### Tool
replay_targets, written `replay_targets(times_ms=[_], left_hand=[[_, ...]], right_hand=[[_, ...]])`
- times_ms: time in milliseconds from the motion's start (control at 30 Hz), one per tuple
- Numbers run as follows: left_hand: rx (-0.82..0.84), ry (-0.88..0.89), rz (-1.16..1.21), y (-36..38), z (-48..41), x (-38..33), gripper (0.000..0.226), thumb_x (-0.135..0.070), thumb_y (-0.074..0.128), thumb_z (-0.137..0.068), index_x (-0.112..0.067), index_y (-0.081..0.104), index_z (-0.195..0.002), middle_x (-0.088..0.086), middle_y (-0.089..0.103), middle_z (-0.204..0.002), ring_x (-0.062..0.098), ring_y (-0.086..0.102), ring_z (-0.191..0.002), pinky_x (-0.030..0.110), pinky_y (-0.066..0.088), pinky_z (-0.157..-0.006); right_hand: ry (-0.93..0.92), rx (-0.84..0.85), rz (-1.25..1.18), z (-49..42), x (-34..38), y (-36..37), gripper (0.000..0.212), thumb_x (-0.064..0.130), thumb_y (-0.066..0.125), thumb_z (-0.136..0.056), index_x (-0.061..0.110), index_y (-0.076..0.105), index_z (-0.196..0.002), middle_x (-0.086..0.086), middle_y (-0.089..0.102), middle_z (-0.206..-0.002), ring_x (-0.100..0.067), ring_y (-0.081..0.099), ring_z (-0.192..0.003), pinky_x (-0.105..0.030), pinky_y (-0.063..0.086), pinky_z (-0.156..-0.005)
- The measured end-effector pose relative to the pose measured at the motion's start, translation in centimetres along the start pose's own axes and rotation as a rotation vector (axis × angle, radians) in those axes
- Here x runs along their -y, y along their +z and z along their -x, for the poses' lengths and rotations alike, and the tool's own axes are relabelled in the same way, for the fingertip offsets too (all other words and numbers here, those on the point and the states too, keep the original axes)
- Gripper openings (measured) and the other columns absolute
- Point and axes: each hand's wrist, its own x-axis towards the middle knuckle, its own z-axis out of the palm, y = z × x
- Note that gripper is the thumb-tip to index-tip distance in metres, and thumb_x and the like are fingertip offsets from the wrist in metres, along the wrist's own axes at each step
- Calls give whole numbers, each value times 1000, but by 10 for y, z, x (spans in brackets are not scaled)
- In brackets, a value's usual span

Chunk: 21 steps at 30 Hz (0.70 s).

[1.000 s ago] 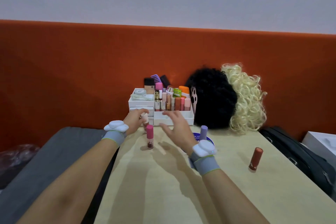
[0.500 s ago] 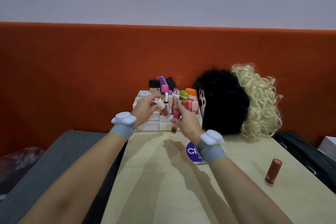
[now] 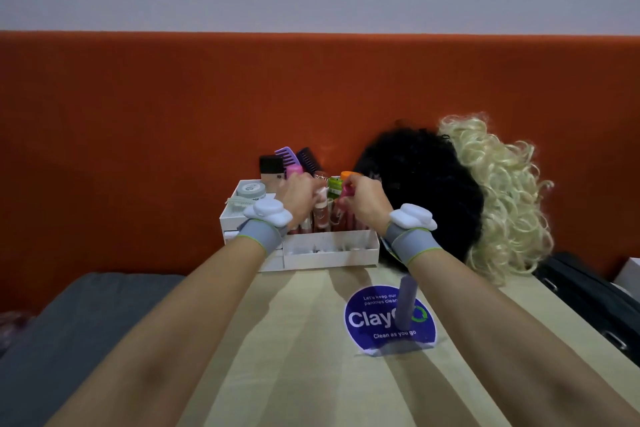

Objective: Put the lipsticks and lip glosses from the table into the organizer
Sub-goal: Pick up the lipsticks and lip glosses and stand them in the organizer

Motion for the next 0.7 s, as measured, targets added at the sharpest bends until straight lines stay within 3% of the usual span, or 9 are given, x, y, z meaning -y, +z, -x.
replay_targets(times_ms=[167, 333, 700], left_hand=[[41, 31, -168, 11, -2, -1, 20, -15, 48, -92, -10, 63, -103, 14, 61, -116, 36, 49, -114, 42, 37, -92], [72, 32, -345, 16, -5, -7, 26, -21, 49, -92, -12, 60, -114, 13, 54, -129, 34, 42, -120, 42, 32, -95], [63, 123, -426, 20, 4, -4, 21, -19, 54, -89, -11, 63, -106, 9, 64, -117, 29, 46, -117, 40, 31, -95]], right_hand=[[1, 46, 38, -6, -2, 16, 18, -1, 58, -83, -4, 65, -99, -25, 66, -106, -39, 60, -100, -41, 50, -82], [28, 81, 60, -9, -8, 27, 19, 1, 58, -84, -2, 63, -102, -24, 65, -107, -39, 60, -101, -44, 52, -87], [67, 93, 61, -11, -14, 40, 15, -2, 59, -79, 2, 58, -94, -22, 66, -102, -41, 61, -102, -49, 51, -90]])
